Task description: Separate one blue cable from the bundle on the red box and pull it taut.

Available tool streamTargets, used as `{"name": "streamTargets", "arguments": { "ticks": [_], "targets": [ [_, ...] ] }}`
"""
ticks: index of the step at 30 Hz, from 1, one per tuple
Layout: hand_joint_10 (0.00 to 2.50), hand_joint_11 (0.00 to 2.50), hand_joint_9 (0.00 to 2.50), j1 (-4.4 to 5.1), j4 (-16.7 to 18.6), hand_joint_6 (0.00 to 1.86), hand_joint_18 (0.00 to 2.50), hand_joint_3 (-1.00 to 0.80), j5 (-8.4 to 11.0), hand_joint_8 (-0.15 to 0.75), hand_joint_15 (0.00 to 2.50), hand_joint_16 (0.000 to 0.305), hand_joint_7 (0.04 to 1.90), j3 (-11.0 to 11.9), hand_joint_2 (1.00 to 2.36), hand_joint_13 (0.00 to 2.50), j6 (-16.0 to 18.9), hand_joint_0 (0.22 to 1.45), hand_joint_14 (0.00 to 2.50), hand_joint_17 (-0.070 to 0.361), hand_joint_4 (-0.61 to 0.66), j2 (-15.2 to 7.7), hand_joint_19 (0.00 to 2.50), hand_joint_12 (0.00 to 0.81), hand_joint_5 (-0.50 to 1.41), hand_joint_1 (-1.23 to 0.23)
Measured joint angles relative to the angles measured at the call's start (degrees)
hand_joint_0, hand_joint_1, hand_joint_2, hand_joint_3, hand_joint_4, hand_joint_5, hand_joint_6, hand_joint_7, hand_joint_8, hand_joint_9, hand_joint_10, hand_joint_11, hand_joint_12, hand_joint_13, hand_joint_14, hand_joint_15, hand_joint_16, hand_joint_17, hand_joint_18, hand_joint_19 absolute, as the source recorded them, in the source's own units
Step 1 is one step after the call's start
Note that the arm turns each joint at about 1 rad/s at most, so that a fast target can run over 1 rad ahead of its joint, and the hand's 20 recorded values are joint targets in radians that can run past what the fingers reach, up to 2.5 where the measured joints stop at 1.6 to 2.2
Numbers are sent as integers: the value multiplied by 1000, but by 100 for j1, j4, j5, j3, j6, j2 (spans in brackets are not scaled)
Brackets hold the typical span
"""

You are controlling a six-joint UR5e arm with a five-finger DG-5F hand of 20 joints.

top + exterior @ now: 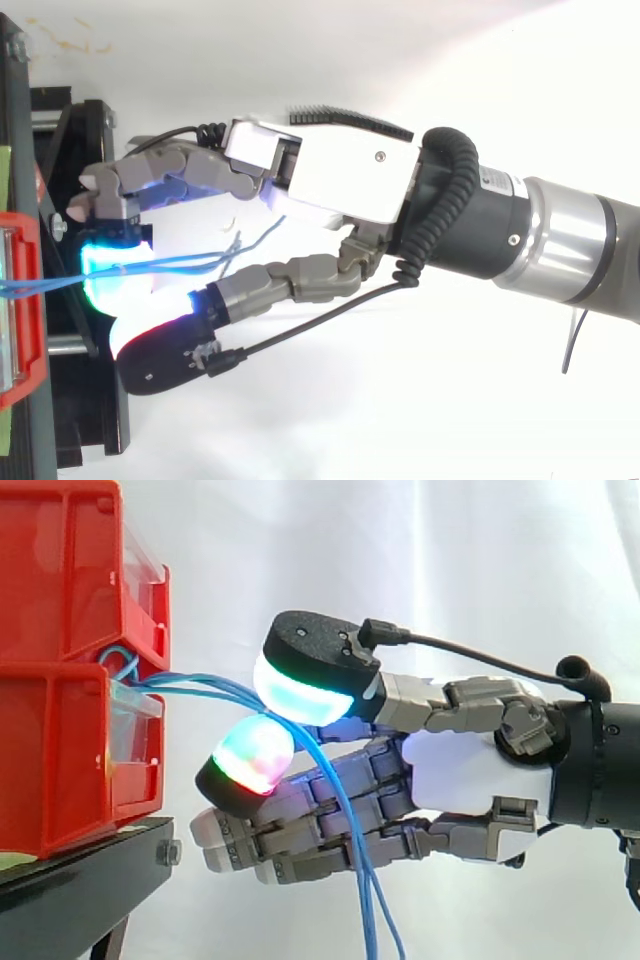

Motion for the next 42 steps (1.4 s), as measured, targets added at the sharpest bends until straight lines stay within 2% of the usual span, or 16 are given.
{"name": "streamTargets", "arguments": {
  "ticks": [7, 15, 20, 25, 26, 28, 29, 31, 32, 34, 36, 40, 42],
  "targets": [
    [0, 11, 586, -18, -115, 622, 190, -409, -1, 304, 47, 35, 1221, 0, 1006, 419, -2, 595, 0, 79, 201, 78, 0, 341, -69, -482],
    [0, 22, 590, -35, -541, 605, 225, -158, -22, 323, 45, 39, 1227, 0, 1014, 438, -22, 607, 0, 87, 243, 175, 0, 367, -64, -598],
    [0, 46, 590, -36, -618, 582, 255, -107, -11, 331, 56, 42, 1260, 2, 1012, 446, -35, 601, 0, 94, 256, 191, 0, 383, -65, -694],
    [0, 49, 578, -35, -617, 597, 251, -184, -2, 323, 63, 41, 1223, 17, 1012, 446, -37, 578, 0, 93, 245, 202, 0, 381, -80, -734],
    [2, 47, 568, -35, -622, 592, 225, -261, -1, 302, 64, 37, 1248, 21, 1014, 430, -39, 561, 2, 83, 222, 211, 0, 357, -80, -716],
    [0, 44, 576, -36, -632, 587, 229, -302, 0, 306, 65, 37, 1260, 27, 1012, 433, -49, 551, 2, 84, 224, 247, 0, 359, -76, -693],
    [0, 24, 594, -36, -636, 543, 242, -374, 0, 311, 63, 38, 1340, 28, 1009, 443, -60, 541, 1, 86, 227, 272, 5, 362, -56, -608],
    [0, 20, 610, -36, -638, 515, 242, -378, 2, 311, 70, 38, 1365, 30, 1009, 448, -96, 553, 2, 85, 230, 316, 15, 358, -48, -550],
    [0, 22, 611, -37, -640, 500, 243, -360, 3, 307, 72, 37, 1372, 31, 1010, 449, -126, 566, 2, 83, 237, 339, 20, 355, -47, -533],
    [0, 17, 611, -37, -654, 502, 240, -260, 4, 305, 75, 37, 1289, 31, 1014, 450, -213, 599, 2, 82, 250, 383, 39, 350, -55, -539],
    [0, 5, 627, -40, -677, 503, 280, -167, 5, 322, 71, 41, 1168, 32, 1012, 472, -277, 622, 1, 93, 315, 408, 33, 372, -63, -548],
    [1, 10, 637, -41, -716, 503, 313, -78, 8, 330, 75, 44, 1117, 33, 1007, 486, -326, 647, 2, 99, 326, 428, 38, 383, -67, -584],
    [0, 23, 640, -43, -723, 503, 337, -36, 9, 340, 79, 46, 1124, 33, 1003, 497, -332, 649, 2, 105, 337, 431, 39, 393, -67, -651]
  ]
}}
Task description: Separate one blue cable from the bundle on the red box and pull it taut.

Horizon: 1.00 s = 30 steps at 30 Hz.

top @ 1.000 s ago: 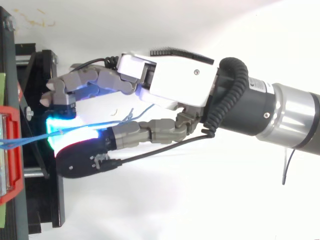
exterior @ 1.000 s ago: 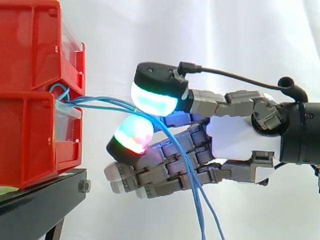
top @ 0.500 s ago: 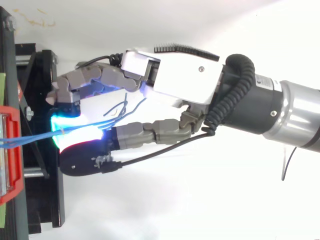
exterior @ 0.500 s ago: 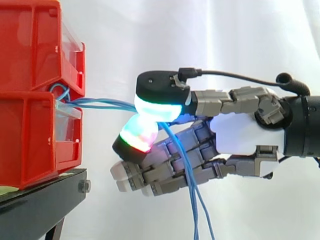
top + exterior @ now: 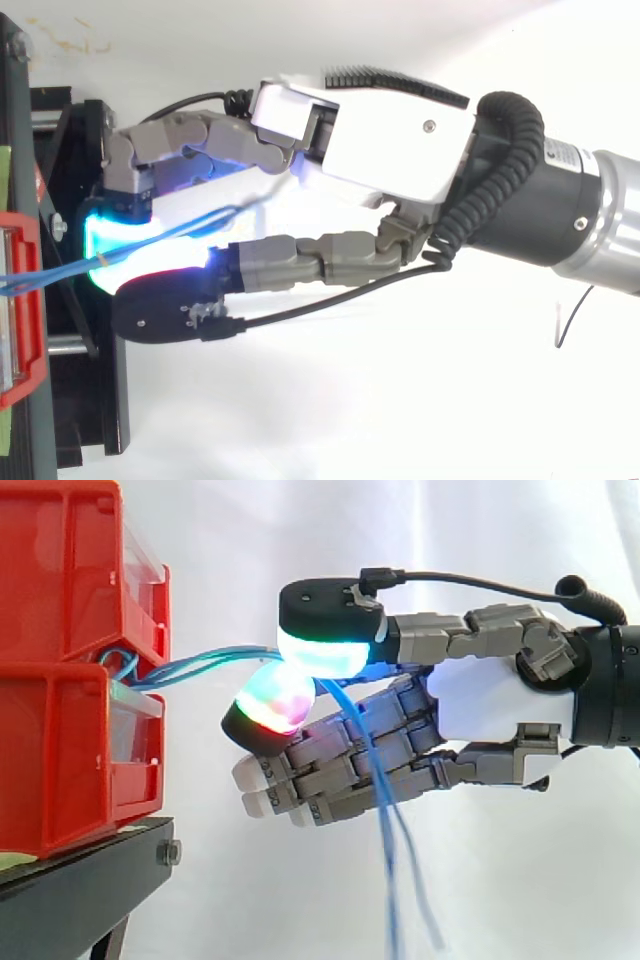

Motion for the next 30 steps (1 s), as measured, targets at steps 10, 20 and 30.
{"name": "streamTargets", "arguments": {
  "ticks": [10, 20, 30],
  "targets": [
    [0, 52, 610, -15, -5, 503, 325, -380, 0, 308, 104, 40, 1233, 0, 1009, 484, 17, 557, 3, 90, 267, 4, 92, 364, -72, -651],
    [0, 47, 634, -25, -5, 503, 347, -184, 0, 313, 110, 41, 1147, 0, 1016, 504, 23, 629, 4, 92, 291, 4, 125, 367, -76, -553],
    [0, 65, 601, -27, 0, 503, 437, -148, 0, 292, 106, 40, 1175, 17, 1018, 518, 30, 697, 3, 90, 252, 4, 109, 364, -89, -841]
  ]
}}
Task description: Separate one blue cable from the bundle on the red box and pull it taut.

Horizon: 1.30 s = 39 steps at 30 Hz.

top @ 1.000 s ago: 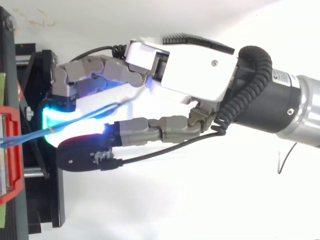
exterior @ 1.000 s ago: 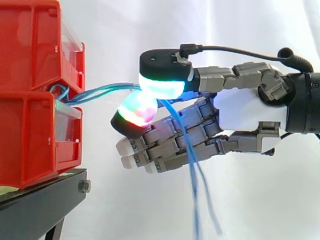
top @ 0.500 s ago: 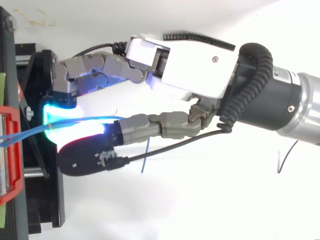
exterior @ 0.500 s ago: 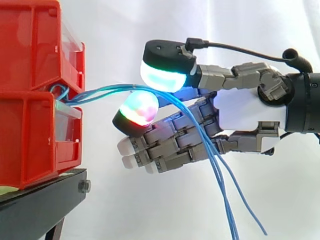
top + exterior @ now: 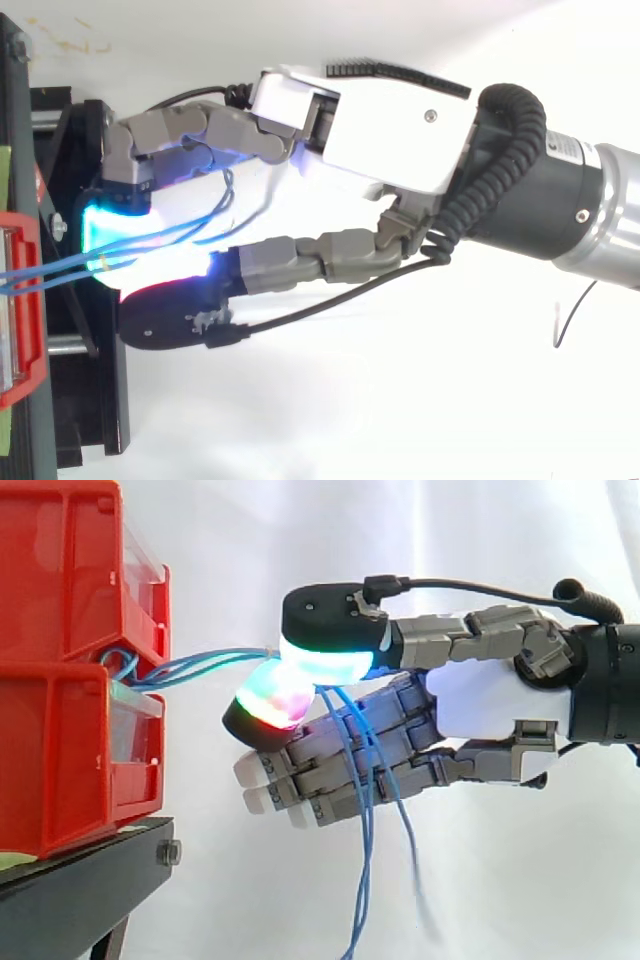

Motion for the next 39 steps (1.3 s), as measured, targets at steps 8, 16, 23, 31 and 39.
{"name": "streamTargets", "arguments": {
  "ticks": [8, 16, 23, 31, 39],
  "targets": [
    [0, 70, 599, -1, -12, 502, 447, -471, -1, 293, 120, 40, 1210, 49, 1002, 513, -5, 573, 4, 91, 255, 3, 131, 364, -87, -812],
    [1, 89, 663, -2, -238, 503, 448, -490, -5, 324, 144, 42, 1230, 52, 1000, 545, -7, 534, 4, 95, 253, 35, 177, 379, -71, -489],
    [4, 103, 667, -2, -317, 503, 458, -157, 0, 319, 146, 41, 1170, 53, 1017, 556, -9, 641, 5, 93, 255, 57, 176, 374, -98, -616],
    [2, 123, 636, -2, -313, 503, 501, -200, 0, 302, 145, 40, 1165, 53, 1017, 561, -16, 705, 5, 91, 261, 61, 158, 372, -104, -824],
    [3, 122, 614, -2, -321, 502, 517, -500, 0, 295, 137, 40, 1195, 54, 1000, 553, -5, 634, 4, 89, 251, 69, 146, 366, -102, -878]
  ]
}}
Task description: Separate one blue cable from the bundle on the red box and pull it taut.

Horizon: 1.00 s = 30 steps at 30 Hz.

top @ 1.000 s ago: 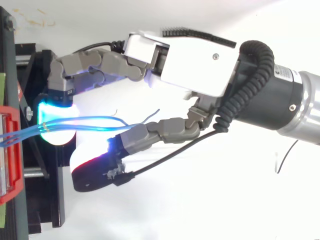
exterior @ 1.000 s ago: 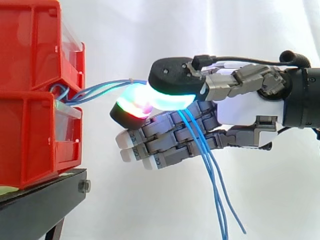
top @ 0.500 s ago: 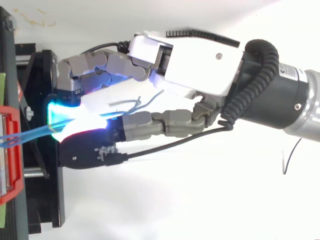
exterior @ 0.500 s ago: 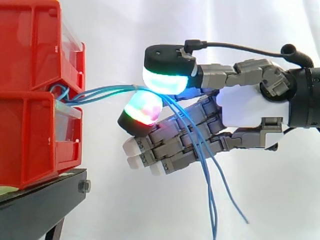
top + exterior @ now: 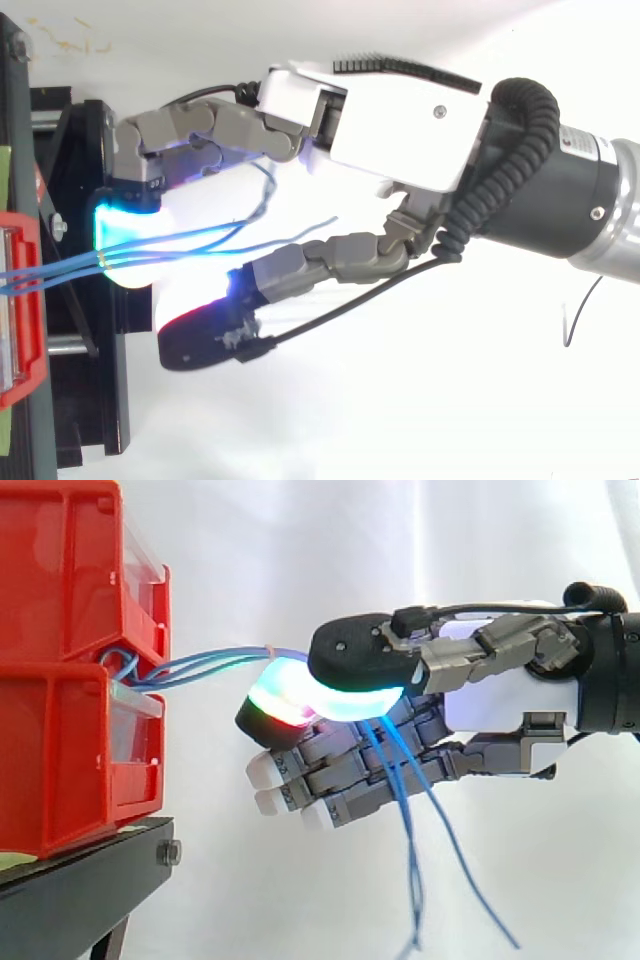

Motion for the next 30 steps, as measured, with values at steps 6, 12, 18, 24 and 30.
{"name": "streamTargets", "arguments": {
  "ticks": [6, 12, 18, 24, 30],
  "targets": [
    [3, 121, 648, 2, 0, 502, 491, -500, 0, 326, 159, 43, 1221, 6, 1000, 556, -24, 532, 5, 96, 257, 41, 200, 383, -86, -555],
    [3, 127, 673, 2, 0, 502, 467, -351, 0, 317, 169, 40, 1233, 5, 1011, 554, -29, 616, 6, 91, 230, 49, 221, 369, -82, -516],
    [2, 133, 663, 5, 0, 502, 521, -158, 0, 318, 155, 40, 1164, 6, 1020, 576, -29, 696, 5, 91, 262, 51, 205, 374, -99, -687],
    [4, 137, 642, 4, 0, 503, 554, -398, 0, 301, 152, 40, 1163, 6, 1008, 584, -27, 746, 5, 90, 256, 52, 165, 374, -103, -887],
    [4, 149, 636, 1, 0, 502, 562, -500, 4, 298, 147, 39, 1188, 5, 1000, 583, -7, 700, 5, 89, 252, 57, 159, 370, -99, -899]
  ]
}}
